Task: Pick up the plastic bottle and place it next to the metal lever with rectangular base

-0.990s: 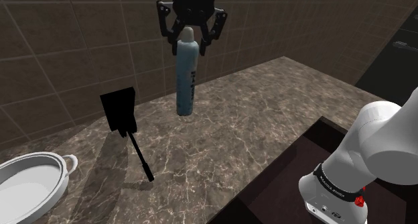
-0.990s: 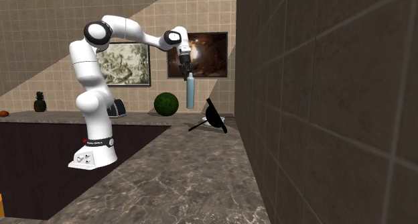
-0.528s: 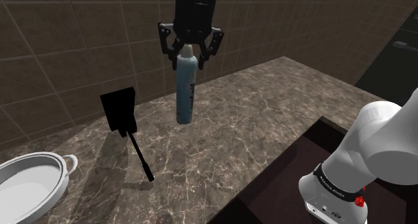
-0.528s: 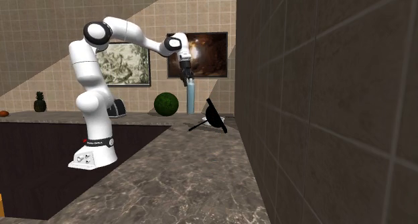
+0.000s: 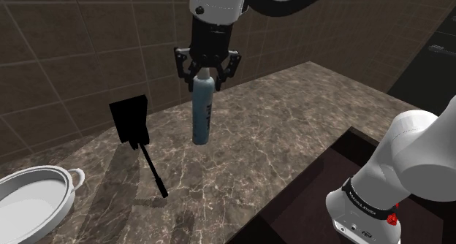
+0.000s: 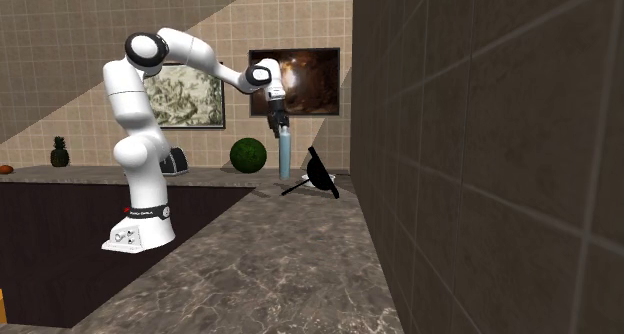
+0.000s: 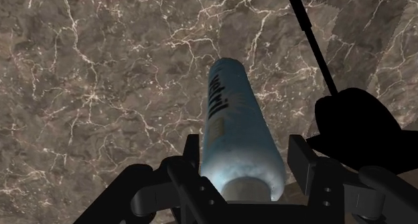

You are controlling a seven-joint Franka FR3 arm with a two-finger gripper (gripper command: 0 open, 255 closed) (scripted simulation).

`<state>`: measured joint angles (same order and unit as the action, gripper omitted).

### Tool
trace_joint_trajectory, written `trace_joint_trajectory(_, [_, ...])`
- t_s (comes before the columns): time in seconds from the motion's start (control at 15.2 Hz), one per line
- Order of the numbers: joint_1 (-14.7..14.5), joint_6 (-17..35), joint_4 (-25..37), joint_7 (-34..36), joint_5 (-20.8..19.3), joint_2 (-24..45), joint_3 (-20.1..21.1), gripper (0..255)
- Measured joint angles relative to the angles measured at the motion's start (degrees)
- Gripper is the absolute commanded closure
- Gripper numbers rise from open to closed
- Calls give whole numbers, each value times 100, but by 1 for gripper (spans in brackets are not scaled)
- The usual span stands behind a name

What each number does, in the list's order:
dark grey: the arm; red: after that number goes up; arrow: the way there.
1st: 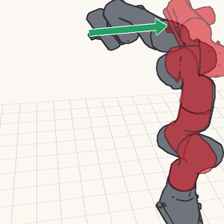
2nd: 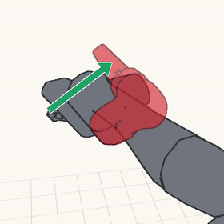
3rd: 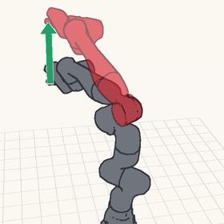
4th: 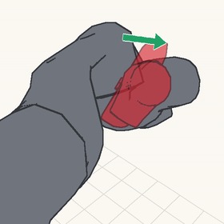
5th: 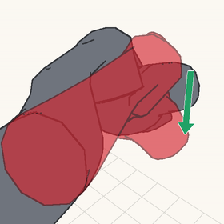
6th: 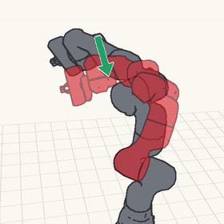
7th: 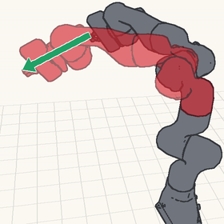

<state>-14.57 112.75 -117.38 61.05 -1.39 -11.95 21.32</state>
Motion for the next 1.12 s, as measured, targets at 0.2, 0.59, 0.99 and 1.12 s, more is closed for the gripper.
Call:
trace_joint_trajectory(0.2, [3, 211, -182, 14, -15, 31, 5, 255])
trace_joint_trajectory(0.59, [-3, 680, -569, 89, -58, 122, 40, 255])
trace_joint_trajectory(0.99, [8, 1137, -895, 160, -129, 264, 65, 255])
trace_joint_trajectory(1.12, [3, 1303, -1025, 204, -154, 306, 84, 255])
